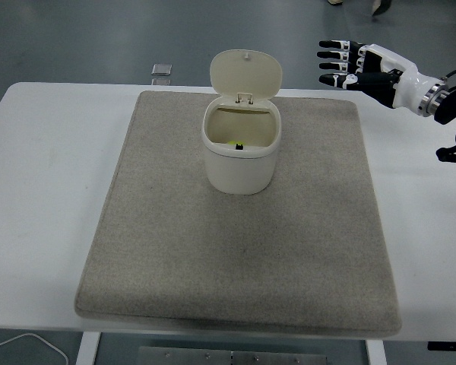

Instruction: Pick up the tennis ball and place it in the box.

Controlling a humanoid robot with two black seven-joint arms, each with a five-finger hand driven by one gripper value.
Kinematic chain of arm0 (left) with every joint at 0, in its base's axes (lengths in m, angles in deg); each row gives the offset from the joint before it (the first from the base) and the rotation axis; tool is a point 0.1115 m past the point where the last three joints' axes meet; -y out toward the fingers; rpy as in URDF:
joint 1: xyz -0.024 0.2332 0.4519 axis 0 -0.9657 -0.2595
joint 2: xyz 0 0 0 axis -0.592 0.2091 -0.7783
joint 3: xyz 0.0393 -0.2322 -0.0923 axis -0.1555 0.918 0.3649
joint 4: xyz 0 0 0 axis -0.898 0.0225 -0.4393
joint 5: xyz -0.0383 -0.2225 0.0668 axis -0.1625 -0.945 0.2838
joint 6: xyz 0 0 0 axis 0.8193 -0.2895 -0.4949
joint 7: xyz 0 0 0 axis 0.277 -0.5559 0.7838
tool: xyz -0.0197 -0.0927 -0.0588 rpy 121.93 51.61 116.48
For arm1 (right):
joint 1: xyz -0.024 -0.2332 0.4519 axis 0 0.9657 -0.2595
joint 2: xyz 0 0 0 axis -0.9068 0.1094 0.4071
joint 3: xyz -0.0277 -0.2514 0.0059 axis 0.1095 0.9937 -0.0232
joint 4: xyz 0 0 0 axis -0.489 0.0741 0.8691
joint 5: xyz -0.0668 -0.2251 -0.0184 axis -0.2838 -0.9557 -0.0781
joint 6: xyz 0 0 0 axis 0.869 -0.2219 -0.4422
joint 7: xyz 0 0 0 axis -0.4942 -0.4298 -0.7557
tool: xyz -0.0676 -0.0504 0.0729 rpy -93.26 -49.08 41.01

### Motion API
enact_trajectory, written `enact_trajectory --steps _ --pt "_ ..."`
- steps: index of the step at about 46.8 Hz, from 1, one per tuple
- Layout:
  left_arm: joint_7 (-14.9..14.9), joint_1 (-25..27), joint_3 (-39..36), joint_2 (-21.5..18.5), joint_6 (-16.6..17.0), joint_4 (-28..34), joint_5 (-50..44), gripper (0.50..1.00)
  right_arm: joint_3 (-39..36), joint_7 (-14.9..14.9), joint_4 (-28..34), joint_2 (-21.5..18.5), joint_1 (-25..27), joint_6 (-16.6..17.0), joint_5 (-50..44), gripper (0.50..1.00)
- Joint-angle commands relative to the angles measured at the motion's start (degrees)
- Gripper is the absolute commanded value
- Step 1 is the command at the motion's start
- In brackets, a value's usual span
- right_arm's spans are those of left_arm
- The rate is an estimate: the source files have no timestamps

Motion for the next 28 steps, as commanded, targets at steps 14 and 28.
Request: enact_trajectory --steps 14,28 --pt "0.0 0.0 0.01 0.0 0.0 0.03 0.0 0.996 -0.06 2.55 4.22 -2.21 2.84 -0.38 22.04 0.905" --pt "0.0 0.0 0.01 0.0 0.0 -0.06 0.0 0.996 -0.06 2.9 4.39 -3.26 3.46 -0.55 27.24 0.907"
